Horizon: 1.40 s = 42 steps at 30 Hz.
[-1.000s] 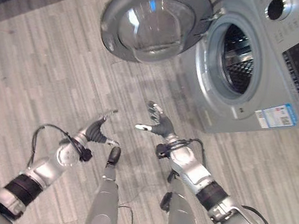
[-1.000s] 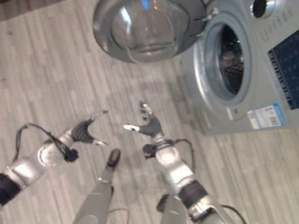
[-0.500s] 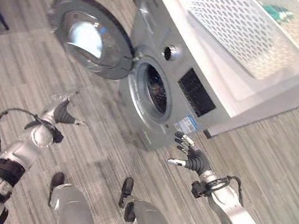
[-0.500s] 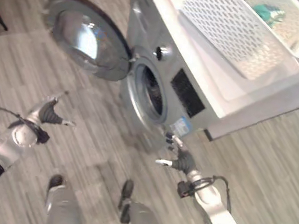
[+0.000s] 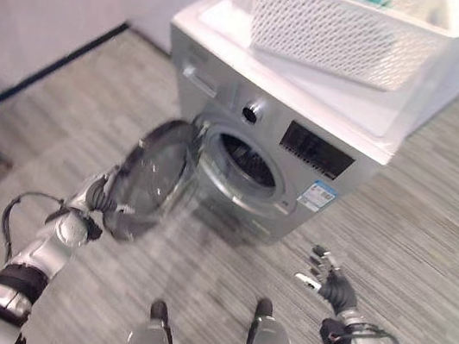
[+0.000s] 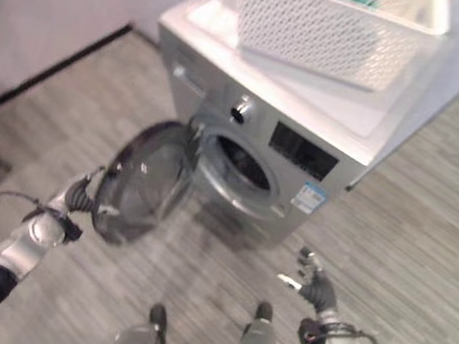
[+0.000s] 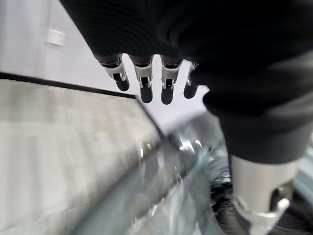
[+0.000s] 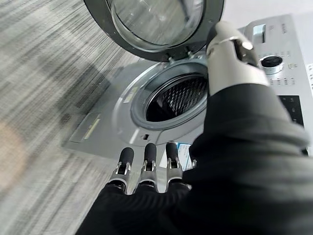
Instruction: Grab the laundry basket,head to the washer,open it,put in the laundry and shut it.
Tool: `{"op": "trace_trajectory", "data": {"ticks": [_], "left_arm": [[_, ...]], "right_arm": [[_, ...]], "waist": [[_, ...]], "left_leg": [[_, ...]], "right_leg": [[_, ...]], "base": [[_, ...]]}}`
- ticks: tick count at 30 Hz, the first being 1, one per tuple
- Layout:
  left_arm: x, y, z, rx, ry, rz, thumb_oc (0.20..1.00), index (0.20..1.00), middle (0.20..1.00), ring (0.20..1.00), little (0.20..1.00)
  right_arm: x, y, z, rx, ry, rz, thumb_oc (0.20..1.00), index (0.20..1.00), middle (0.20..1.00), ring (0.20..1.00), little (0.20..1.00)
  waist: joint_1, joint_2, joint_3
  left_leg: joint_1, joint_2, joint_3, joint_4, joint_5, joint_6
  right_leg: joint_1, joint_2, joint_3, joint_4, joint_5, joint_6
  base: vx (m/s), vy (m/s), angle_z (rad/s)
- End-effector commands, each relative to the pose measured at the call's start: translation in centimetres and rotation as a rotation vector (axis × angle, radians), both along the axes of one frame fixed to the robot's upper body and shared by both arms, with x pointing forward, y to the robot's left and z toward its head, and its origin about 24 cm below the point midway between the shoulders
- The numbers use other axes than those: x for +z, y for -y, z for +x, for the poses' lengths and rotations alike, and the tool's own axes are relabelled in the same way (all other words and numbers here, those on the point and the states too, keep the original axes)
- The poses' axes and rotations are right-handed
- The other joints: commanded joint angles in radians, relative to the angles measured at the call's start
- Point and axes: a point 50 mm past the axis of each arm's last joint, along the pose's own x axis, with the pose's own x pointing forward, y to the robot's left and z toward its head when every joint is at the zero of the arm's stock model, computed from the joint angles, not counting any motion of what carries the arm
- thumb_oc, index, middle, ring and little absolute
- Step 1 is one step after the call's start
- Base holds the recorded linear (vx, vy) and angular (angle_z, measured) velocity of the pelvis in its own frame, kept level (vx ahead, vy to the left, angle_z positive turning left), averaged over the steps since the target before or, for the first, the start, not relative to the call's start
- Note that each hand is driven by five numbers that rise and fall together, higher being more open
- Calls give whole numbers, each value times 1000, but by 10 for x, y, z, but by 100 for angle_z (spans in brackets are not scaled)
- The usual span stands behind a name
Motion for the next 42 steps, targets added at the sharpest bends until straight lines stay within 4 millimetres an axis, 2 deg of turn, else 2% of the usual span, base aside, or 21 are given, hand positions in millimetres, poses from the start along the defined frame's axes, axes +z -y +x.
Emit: {"op": "trace_trajectory", "data": {"ticks": [1,2,3,4,5,6,7,8,10,11,12,14,16,17,18,20,22,27,35,39,42], "left_arm": [[35,-21,6,59,136,-2,1000,1000,1000,1000,1000],[35,-21,6,59,136,-2,1000,1000,1000,1000,1000],[32,-27,1,82,127,-22,1000,1000,1000,1000,1000],[29,-36,-5,146,153,-84,1000,1000,1000,1000,1000],[28,-36,-5,147,153,-86,1000,1000,1000,1000,1000],[32,-40,-6,156,167,-93,1000,1000,1000,1000,1000],[32,-44,-10,168,167,-85,1000,1000,1000,1000,1000],[30,-46,-18,172,170,-61,1000,1000,1000,1000,1000],[29,-45,-22,168,171,-68,1000,1000,1000,1000,1000],[27,-38,-22,135,178,-95,1000,1000,1000,1000,1000],[29,-34,-20,114,190,-99,1000,1000,1000,1000,1000],[28,-27,-17,102,202,-115,1000,1000,1000,1000,1000],[23,-13,-13,69,210,-175,1000,1000,1000,1000,1000],[24,-13,-13,70,211,-175,1000,1000,1000,1000,1000],[16,6,-12,38,224,-250,1000,1000,1000,1000,1000],[19,17,-13,9,261,-311,1000,1000,1000,1000,1000],[30,22,-16,-29,329,-386,1000,1000,1000,1000,1000],[41,19,-24,-47,396,-445,1000,1000,1000,1000,1000],[36,13,-33,-27,415,-525,1000,1000,1000,1000,1000],[25,13,-37,5,386,-568,1000,1000,1000,1000,1000],[29,26,-33,-50,395,-608,1000,1000,1000,1000,1000]], "right_arm": [[28,18,18,-50,152,-11,1000,1000,1000,1000,1000],[28,18,18,-50,152,-11,1000,1000,1000,1000,1000],[29,30,9,-102,154,-16,1000,1000,1000,1000,1000],[38,39,13,-109,185,-57,1000,1000,1000,1000,1000],[38,39,13,-108,185,-58,1000,1000,1000,1000,1000],[43,43,15,-117,201,-69,1000,1000,1000,1000,1000],[46,43,18,-104,213,-72,1000,1000,1000,1000,1000],[55,45,22,-66,241,-74,1000,1000,1000,1000,1000],[55,47,24,-63,236,-80,1000,1000,1000,1000,1000],[53,49,32,-45,219,-97,1000,1000,1000,1000,1000],[53,44,42,-29,225,-67,1000,1000,1000,1000,1000],[52,35,55,-4,233,-37,1000,1000,1000,1000,1000],[49,23,71,37,215,-32,1000,1000,1000,1000,1000],[50,23,71,38,216,-32,1000,1000,1000,1000,1000],[55,11,91,73,231,-52,1000,1000,1000,1000,1000],[61,-3,116,83,233,-84,1000,1000,1000,1000,1000],[78,-18,146,100,261,-127,1000,1000,1000,1000,1000],[104,-19,170,93,308,-172,1000,1000,1000,1000,1000],[120,-10,171,109,378,-232,1000,1000,1000,1000,1000],[104,-6,161,113,340,-243,1000,1000,1000,1000,1000],[82,-27,149,168,299,-200,1000,1000,1000,1000,1000]], "waist": [[-30,-57,-36],[-30,-57,-36],[-22,-54,-64],[-28,-65,-62],[-26,-63,-63],[-20,-74,-59],[-4,-81,-49],[33,-102,-33],[35,-99,-36],[40,-90,-59],[53,-82,-61],[69,-72,-56],[83,-37,-67],[82,-37,-68],[107,-8,-60],[136,3,-49],[179,20,-21],[213,43,24],[223,74,56],[214,74,50],[200,72,59]], "left_leg": [[-12,3,-34,-32,-7,-58],[-12,3,-34,-32,-7,-58],[5,-10,-13,-39,-21,-50],[-20,-5,9,21,-54,-49],[-24,-2,12,29,-59,-49],[-59,6,-4,128,-58,-47],[-107,11,-45,245,-49,-55],[-199,5,-186,387,-1,-65],[-212,20,-230,376,-10,-59],[-164,134,-240,200,11,-63],[-152,162,-235,108,45,-68],[-136,184,-253,43,83,-81],[-83,181,-251,-42,75,-103],[-84,181,-251,-46,80,-103],[-79,148,-239,-53,72,-117],[-74,107,-235,-85,69,-111],[-87,56,-209,-118,72,-100],[-151,5,-202,-108,79,-86],[-208,-14,-208,-131,112,-91],[-203,-12,-216,-155,123,-87],[-185,0,-221,-156,120,-88]], "right_leg": [[137,97,-102,-263,-77,51],[137,97,-102,-263,-77,51],[195,119,-115,-365,-114,-10],[183,144,-50,-384,-99,-4],[181,146,-47,-384,-98,-4],[187,143,-37,-393,-95,-16],[196,155,-11,-399,-94,-25],[202,164,40,-418,-67,-36],[211,160,46,-427,-68,-26],[233,138,57,-443,-81,-2],[246,128,68,-456,-84,7],[246,119,83,-454,-88,13],[257,106,87,-461,-85,25],[256,106,87,-463,-81,25],[257,66,71,-469,-66,36],[234,31,72,-476,-31,49],[189,-19,65,-494,15,72],[133,-65,59,-503,52,84],[93,-87,40,-520,74,98],[90,-83,44,-527,75,100],[95,-71,51,-505,56,96]], "base": [[202,355,-56],[253,181,-35],[114,161,-26],[113,163,-15],[14,94,-33],[14,9,-66],[-61,47,-104],[-74,37,-105],[67,142,-137],[225,308,-92],[192,266,-39],[77,193,-37],[129,201,-40],[138,273,-40],[45,286,-22],[-23,300,-6],[-126,256,-24],[-97,125,17],[-44,-2,6],[-7,-42,-4],[-13,-67,0]]}}
